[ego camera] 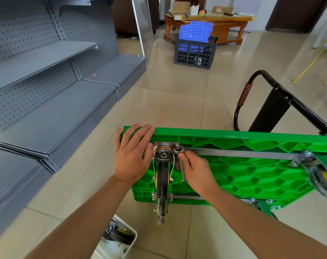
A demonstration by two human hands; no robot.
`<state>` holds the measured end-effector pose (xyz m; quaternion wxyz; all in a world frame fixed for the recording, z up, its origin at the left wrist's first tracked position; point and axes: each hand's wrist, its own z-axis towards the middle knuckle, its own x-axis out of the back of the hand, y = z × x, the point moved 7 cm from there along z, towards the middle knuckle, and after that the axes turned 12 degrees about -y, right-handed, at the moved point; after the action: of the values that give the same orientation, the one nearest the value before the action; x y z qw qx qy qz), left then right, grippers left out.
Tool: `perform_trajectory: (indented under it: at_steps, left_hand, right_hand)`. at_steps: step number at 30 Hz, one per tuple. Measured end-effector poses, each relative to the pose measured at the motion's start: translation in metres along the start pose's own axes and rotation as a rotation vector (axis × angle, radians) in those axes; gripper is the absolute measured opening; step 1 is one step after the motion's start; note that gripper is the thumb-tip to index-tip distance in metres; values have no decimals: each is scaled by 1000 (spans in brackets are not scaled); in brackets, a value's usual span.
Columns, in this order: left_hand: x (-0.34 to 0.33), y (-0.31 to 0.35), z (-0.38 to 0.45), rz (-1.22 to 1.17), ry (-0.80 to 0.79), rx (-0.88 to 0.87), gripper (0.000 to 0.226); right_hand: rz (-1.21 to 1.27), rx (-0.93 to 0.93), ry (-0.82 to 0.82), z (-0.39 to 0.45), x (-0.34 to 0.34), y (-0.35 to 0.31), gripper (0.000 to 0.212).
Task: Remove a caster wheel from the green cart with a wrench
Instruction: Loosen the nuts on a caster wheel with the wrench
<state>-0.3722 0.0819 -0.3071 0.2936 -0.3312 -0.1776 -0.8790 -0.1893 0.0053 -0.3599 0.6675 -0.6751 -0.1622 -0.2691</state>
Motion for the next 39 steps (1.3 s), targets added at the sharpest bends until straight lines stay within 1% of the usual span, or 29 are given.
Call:
perform_trajectory:
  at_steps: [3,9,15,20,29,35,39]
  left_hand:
    - [-1,-1,0,2,12,1,36]
    - [-2,-2,2,1,15,-13,36]
    - [-6,-5,9,25,-31,-12,38]
    - [-14,-10,19,28,-41,9,38]
    - [-34,-23,44,-4,-27,-8,37]
    - [-35,-23,42,4,23,-40,37]
    - [-38,-27,41,12,41,-63,38]
  right_hand:
    - [60,-25,14,1,-3,1,29]
    - [100,-22,3,4,0,5,29]
    - [-27,-5,33,12,14,4,27]
    - [-131,-29,20,22,22,-1,35]
    - [-201,-46,8,51,30,0,35]
    - [-28,-24,112,48,13,8,31]
    - [35,6,133,51,7,14,29]
